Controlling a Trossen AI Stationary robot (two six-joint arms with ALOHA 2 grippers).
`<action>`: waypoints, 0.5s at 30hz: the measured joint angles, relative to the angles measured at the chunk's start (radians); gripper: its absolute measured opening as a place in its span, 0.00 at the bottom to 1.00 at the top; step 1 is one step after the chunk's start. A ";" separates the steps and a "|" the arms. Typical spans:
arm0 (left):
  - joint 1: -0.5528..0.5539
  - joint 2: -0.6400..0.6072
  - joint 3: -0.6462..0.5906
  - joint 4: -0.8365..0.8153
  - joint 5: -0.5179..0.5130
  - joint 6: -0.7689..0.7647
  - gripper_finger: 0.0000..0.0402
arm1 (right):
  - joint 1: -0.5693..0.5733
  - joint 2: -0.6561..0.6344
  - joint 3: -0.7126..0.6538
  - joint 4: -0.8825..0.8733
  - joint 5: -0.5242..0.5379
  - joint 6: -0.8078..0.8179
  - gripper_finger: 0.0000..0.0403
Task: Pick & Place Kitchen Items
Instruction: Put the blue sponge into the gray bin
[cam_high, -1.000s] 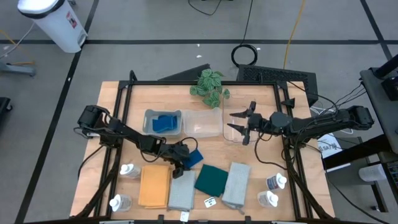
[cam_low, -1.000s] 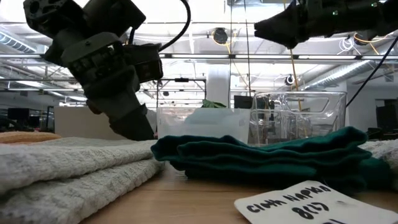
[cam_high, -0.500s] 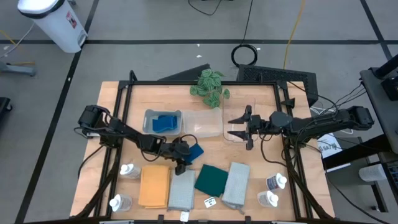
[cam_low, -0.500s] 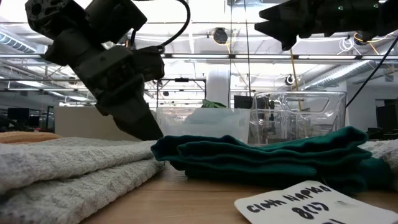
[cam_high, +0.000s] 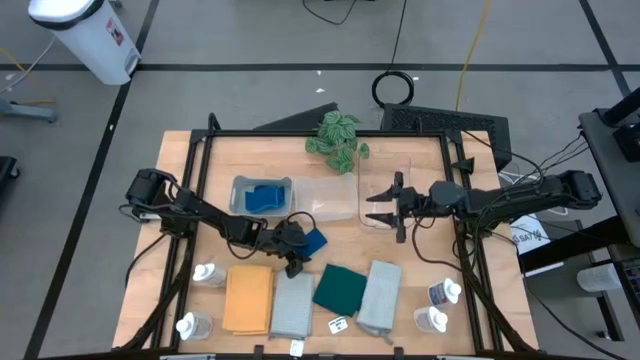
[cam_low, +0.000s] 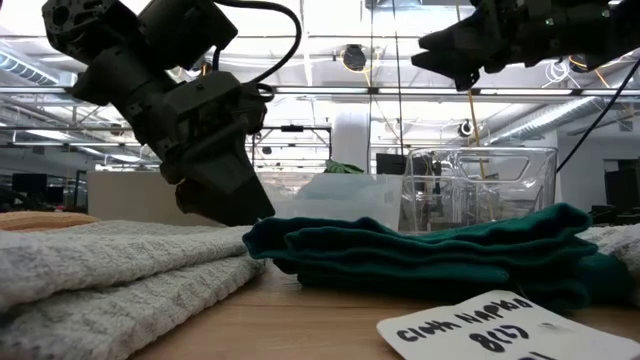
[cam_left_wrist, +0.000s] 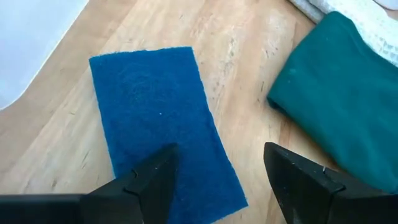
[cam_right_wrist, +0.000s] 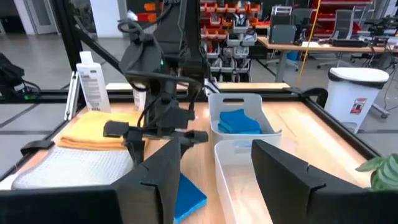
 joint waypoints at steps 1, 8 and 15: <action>0.000 0.000 0.000 0.000 -0.010 -0.001 0.61 | 0.000 0.000 0.000 -0.005 0.000 0.000 0.42; 0.001 0.000 0.000 0.021 -0.042 0.005 0.61 | 0.000 0.000 0.000 -0.011 0.000 -0.014 0.42; 0.001 0.000 0.000 0.044 -0.044 0.024 0.61 | 0.000 0.000 0.000 -0.010 0.000 -0.016 0.42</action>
